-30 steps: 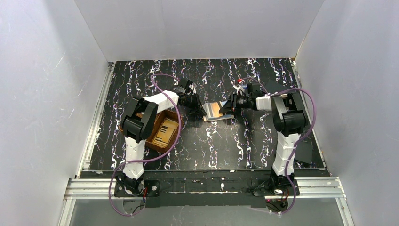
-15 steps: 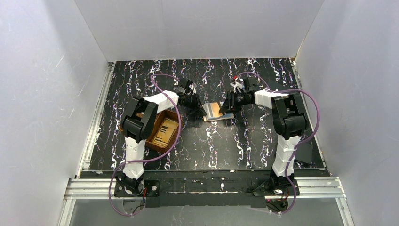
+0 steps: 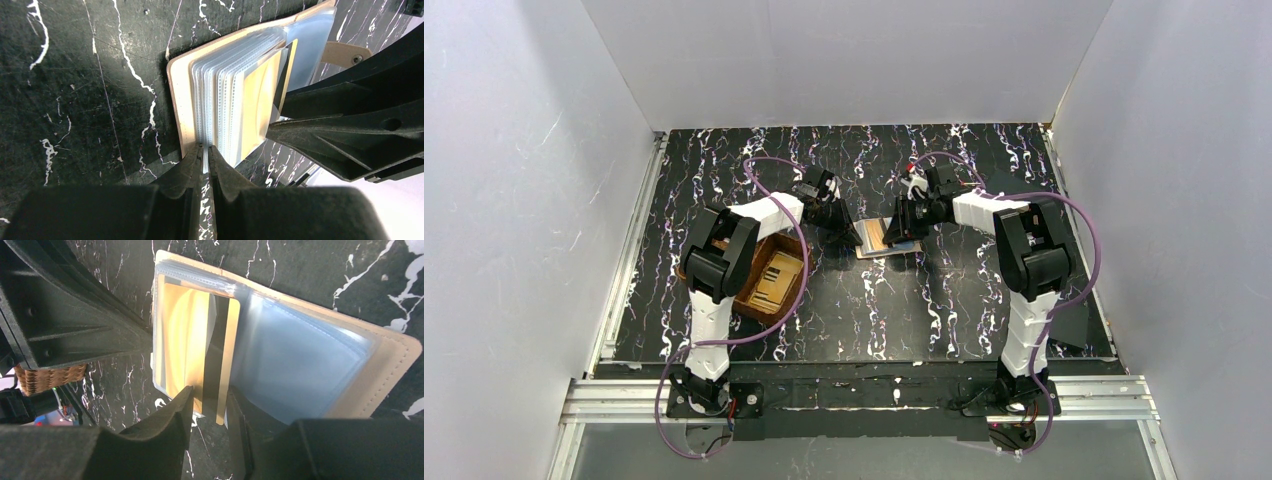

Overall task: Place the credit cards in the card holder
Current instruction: Insert the credit card into the card holder.

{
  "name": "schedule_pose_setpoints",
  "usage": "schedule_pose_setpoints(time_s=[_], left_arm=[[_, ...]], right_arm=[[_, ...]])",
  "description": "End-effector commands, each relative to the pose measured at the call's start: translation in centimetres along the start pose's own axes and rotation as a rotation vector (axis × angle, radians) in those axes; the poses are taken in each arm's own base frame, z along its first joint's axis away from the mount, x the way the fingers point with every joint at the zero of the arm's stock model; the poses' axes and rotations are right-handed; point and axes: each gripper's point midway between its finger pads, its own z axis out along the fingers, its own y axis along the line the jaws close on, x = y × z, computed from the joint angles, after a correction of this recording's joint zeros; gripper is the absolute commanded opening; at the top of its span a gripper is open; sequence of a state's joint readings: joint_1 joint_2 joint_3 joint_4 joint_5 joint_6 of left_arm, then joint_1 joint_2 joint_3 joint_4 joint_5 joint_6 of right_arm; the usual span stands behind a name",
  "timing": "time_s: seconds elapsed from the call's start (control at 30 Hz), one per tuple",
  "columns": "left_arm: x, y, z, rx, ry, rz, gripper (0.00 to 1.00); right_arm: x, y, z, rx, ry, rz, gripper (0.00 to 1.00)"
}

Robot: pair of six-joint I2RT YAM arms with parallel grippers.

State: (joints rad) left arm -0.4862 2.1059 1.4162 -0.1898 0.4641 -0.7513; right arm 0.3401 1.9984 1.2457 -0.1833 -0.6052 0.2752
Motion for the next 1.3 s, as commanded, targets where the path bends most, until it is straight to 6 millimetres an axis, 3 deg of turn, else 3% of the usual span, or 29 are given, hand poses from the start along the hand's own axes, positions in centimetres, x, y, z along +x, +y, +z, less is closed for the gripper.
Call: schedule_pose_setpoints(time_s=[0.0, 0.27, 0.63, 0.87, 1.07, 1.17, 1.2, 1.23, 1.27], left_arm=[[0.6, 0.1, -0.1, -0.017, 0.021, 0.015, 0.07], [0.7, 0.2, -0.2, -0.018, 0.024, 0.018, 0.07], [0.8, 0.0, -0.1, -0.013, 0.025, 0.014, 0.07], [1.0, 0.1, -0.4, -0.015, 0.024, 0.020, 0.07], [1.1, 0.0, -1.4, -0.020, 0.023, 0.053, 0.10], [1.1, -0.3, -2.1, -0.019, 0.022, 0.071, 0.12], [1.0, -0.6, -2.4, -0.013, 0.023, 0.076, 0.12], [1.0, -0.8, -2.7, -0.007, 0.021, 0.081, 0.13], [0.9, -1.1, -3.0, -0.004, 0.017, 0.087, 0.13]], right_arm=[[-0.6, 0.1, -1.0, 0.041, -0.001, -0.069, 0.41], [-1.0, 0.7, -1.6, 0.026, 0.006, -0.095, 0.44], [-0.5, 5.5, 0.6, -0.089, 0.002, -0.104, 0.33], [-0.9, 5.0, -0.2, -0.147, -0.024, -0.073, 0.36], [-0.2, 4.5, -3.9, 0.005, 0.019, -0.124, 0.47], [-0.5, 3.7, -6.5, 0.069, -0.017, -0.137, 0.59], [-0.7, 3.2, -7.4, 0.086, -0.043, -0.130, 0.66], [-1.0, 2.4, -8.3, 0.090, -0.079, -0.106, 0.91], [-1.5, 1.8, -9.3, 0.071, -0.131, -0.078, 0.98]])
